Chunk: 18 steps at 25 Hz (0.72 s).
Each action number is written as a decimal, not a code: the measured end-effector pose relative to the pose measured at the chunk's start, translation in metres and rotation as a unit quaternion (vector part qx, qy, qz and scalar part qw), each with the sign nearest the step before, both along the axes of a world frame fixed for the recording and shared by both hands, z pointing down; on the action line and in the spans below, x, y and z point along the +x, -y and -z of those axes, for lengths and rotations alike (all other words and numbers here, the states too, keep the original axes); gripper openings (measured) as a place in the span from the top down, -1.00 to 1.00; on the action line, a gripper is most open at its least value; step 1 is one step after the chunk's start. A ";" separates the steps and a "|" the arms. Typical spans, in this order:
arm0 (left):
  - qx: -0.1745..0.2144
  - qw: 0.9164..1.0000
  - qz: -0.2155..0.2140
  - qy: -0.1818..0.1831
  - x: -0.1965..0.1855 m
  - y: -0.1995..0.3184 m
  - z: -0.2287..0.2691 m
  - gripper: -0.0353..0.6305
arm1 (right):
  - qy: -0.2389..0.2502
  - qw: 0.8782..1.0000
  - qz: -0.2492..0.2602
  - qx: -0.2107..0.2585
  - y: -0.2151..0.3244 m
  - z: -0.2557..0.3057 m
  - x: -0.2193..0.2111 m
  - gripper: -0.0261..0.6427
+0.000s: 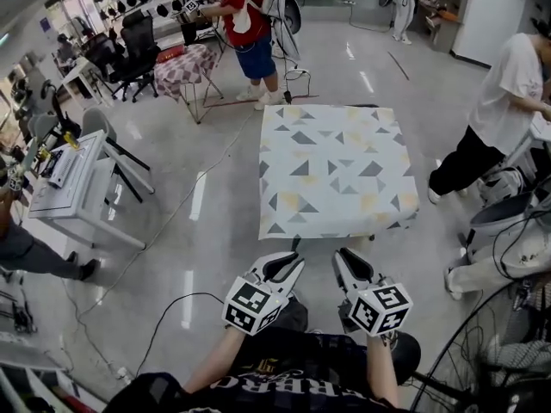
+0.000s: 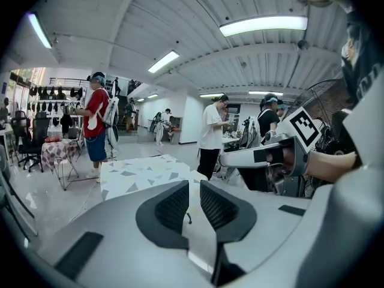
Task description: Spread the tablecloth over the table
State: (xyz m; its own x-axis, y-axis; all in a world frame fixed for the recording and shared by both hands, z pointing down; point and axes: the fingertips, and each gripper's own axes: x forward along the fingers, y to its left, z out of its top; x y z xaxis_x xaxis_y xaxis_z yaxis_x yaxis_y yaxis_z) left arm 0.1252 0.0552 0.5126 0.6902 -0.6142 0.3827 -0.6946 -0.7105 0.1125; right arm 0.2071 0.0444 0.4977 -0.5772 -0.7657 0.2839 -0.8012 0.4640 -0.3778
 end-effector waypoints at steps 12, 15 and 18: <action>0.020 0.999 -0.022 0.011 0.005 -0.050 0.014 0.75 | -0.007 0.999 0.039 0.031 -0.049 0.021 -0.013 0.81; 0.020 0.999 -0.032 0.013 0.011 -0.060 0.012 0.78 | -0.011 0.999 0.031 0.029 -0.060 0.019 -0.005 0.83; 0.019 0.999 -0.045 0.010 0.020 -0.069 0.013 0.79 | -0.017 0.999 0.020 0.027 -0.071 0.017 0.006 0.86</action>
